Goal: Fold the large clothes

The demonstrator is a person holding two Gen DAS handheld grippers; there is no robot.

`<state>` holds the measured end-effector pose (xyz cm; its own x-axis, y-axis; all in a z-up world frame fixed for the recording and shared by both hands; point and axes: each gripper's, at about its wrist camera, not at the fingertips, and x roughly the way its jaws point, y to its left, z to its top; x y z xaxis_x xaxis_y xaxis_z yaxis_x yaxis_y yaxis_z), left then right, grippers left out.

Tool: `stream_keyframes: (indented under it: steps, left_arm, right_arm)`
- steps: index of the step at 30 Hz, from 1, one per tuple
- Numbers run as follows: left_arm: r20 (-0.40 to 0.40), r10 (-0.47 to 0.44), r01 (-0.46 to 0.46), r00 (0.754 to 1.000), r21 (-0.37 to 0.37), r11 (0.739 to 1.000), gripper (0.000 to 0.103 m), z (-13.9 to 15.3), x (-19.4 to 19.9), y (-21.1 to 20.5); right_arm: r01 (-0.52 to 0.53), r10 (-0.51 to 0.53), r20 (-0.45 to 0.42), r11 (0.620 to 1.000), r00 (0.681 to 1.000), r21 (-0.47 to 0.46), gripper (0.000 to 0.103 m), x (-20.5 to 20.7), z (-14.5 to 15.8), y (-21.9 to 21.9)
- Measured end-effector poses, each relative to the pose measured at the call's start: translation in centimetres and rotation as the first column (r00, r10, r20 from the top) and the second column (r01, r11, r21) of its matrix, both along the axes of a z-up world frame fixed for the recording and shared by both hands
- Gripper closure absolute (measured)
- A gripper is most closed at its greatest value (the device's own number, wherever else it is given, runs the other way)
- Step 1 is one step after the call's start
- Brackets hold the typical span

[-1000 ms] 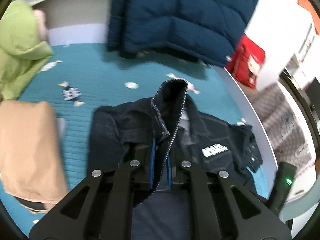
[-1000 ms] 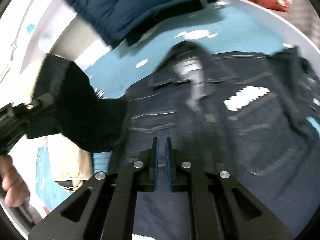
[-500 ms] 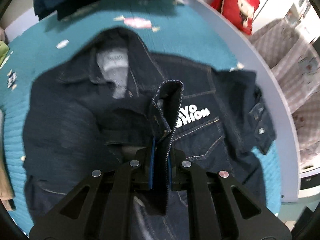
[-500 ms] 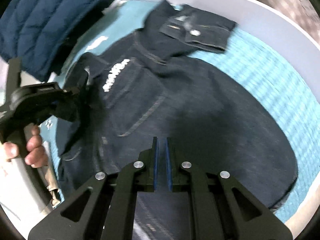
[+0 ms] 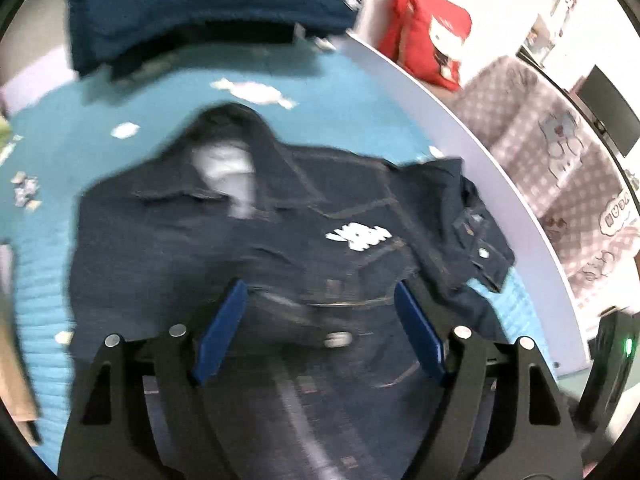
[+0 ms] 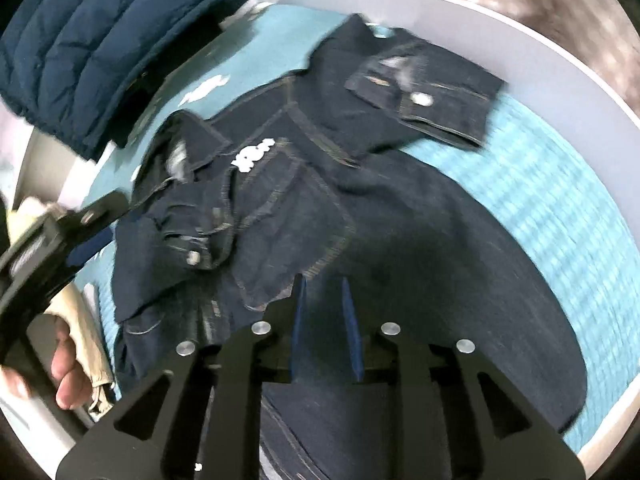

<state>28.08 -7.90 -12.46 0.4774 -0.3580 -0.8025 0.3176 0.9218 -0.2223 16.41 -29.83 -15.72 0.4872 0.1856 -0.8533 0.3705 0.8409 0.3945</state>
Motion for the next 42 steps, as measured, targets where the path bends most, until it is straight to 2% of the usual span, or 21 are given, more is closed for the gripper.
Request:
stream_keyframes:
  steps: [2,4,6,7,8,10,11,13,15,17,18,19,23,25,29,35,38,40,42]
  left_arm:
    - [0.0,0.049,-0.049,0.999,0.013,0.999,0.026,0.2,0.0,2.7]
    - [-0.021,0.118,-0.117,0.993,0.033,0.993,0.026,-0.5,0.2,6.1]
    - [-0.063,0.201,-0.196,0.978,0.074,0.978,0.029,-2.0,0.5,9.7]
    - [-0.089,0.242,-0.234,0.966,0.091,0.968,0.037,-2.9,0.7,11.4]
    - [-0.12,0.278,-0.266,0.953,0.104,0.958,0.04,-3.9,0.8,13.1]
    - [-0.156,0.335,-0.318,0.929,0.125,0.94,0.043,-5.9,0.9,15.5]
    - [-0.176,0.358,-0.338,0.917,0.135,0.931,0.045,-7.2,1.0,16.7]
    - [-0.22,0.381,-0.349,0.898,0.172,0.921,0.061,-9.6,1.2,17.9]
    - [-0.255,0.378,-0.355,0.89,0.133,0.925,0.062,-11.9,1.3,19.0]
    - [-0.245,0.383,-0.374,0.891,0.082,0.924,0.064,-12.2,0.9,19.6]
    - [-0.237,0.384,-0.377,0.892,0.076,0.923,0.066,-12.2,0.7,19.7]
    - [-0.229,0.386,-0.378,0.894,0.08,0.923,0.068,-12.2,0.5,19.7]
    - [-0.226,0.4,-0.391,0.888,0.085,0.916,0.075,-11.8,0.1,19.5]
    - [-0.227,0.413,-0.404,0.882,0.089,0.91,0.082,-11.6,0.0,19.7]
    - [-0.222,0.421,-0.415,0.879,0.079,0.907,0.084,-12.0,-0.7,20.0]
    - [-0.219,0.428,-0.419,0.877,0.091,0.904,0.084,-12.1,-1.2,20.0]
    - [-0.212,0.426,-0.416,0.879,0.094,0.905,0.084,-12.3,-1.0,20.0]
    - [-0.214,0.43,-0.42,0.877,0.096,0.903,0.084,-12.2,-1.2,20.0]
    - [-0.217,0.434,-0.424,0.874,0.095,0.901,0.084,-12.2,-1.1,20.1]
  right_arm:
    - [-0.045,0.045,0.007,0.999,0.999,0.02,0.077,1.8,0.1,0.9]
    - [-0.092,0.092,0.01,0.996,0.996,0.021,0.062,3.8,0.2,2.4]
    - [-0.134,0.134,0.003,0.991,0.991,0.017,0.059,5.5,0.0,4.0]
    - [-0.161,0.16,0.007,0.986,0.987,0.035,0.058,6.4,-0.5,4.8]
    - [-0.174,0.173,0.008,0.984,0.985,0.049,0.056,6.9,-0.8,5.4]
    - [-0.185,0.187,-0.019,0.98,0.982,0.071,0.053,8.8,-2.6,6.4]
    - [-0.181,0.184,-0.038,0.981,0.982,0.072,0.053,9.7,-3.5,6.7]
    - [-0.148,0.154,-0.086,0.986,0.984,0.076,0.051,11.5,-5.6,6.8]
    - [-0.114,0.125,-0.118,0.989,0.985,0.093,0.051,12.9,-7.0,6.5]
    - [-0.116,0.122,-0.103,0.992,0.987,0.057,0.059,13.6,-6.3,6.5]
    - [-0.137,0.139,-0.087,0.99,0.986,0.029,0.07,13.7,-5.8,6.7]
    - [-0.151,0.152,-0.049,0.988,0.987,0.011,0.074,13.7,-5.0,6.9]
    - [-0.166,0.167,0.011,0.985,0.986,-0.035,0.079,13.9,-2.9,7.4]
    - [-0.187,0.189,0.027,0.981,0.982,-0.058,0.08,14.1,-2.2,7.7]
    - [-0.228,0.238,0.087,0.967,0.967,-0.11,0.081,13.8,-0.9,7.8]
    - [-0.237,0.238,0.007,0.97,0.971,-0.06,0.081,12.9,-0.3,7.6]
    - [-0.257,0.256,-0.03,0.96,0.966,-0.109,0.089,12.2,0.8,8.6]
    - [-0.257,0.261,0.036,0.962,0.965,-0.096,0.1,12.0,2.0,8.6]
    - [-0.262,0.271,0.05,0.955,0.961,-0.139,0.101,12.8,2.7,8.7]
